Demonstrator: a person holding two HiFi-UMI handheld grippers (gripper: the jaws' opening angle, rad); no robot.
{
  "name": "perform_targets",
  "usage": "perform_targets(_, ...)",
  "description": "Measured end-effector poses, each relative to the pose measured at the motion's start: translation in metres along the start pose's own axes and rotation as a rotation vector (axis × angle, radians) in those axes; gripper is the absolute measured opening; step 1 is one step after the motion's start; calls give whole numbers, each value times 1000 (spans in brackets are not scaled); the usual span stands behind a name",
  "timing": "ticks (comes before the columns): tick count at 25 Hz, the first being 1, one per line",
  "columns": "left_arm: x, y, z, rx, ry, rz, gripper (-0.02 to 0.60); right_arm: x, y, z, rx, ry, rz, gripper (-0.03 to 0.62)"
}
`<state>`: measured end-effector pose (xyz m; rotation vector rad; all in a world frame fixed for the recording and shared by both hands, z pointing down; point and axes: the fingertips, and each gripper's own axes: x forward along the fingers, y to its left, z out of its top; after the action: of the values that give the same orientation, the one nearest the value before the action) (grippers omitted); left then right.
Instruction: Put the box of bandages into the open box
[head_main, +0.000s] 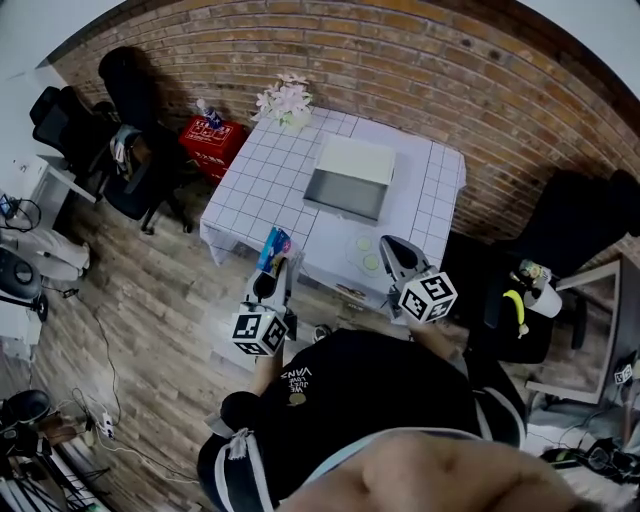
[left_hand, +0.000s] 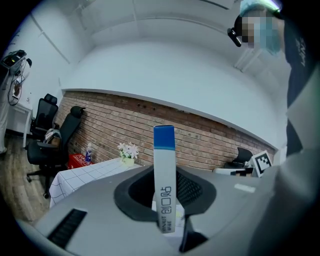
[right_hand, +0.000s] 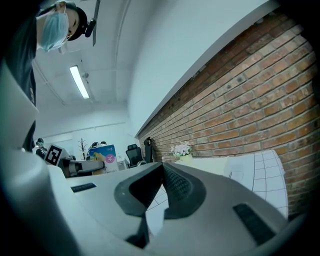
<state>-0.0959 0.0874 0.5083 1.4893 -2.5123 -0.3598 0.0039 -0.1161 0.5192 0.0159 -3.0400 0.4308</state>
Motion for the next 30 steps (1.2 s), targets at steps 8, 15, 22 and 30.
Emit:
perform_targets(8,14,34,3,-1,49,-70,80,22,7,-7,20,-13,-84,-3)
perform_targets(15,30,54,8,12,79,-140,80,38,11,-14,35,-24,-149,-3)
perform_targets(22,52,62,2,1,100,-162,80,50,-1,-17,48,-10,-175,-2)
perform_targets(30,95,47,8,9,117,-177,80,61,-32,-2,54,0,-170,-2)
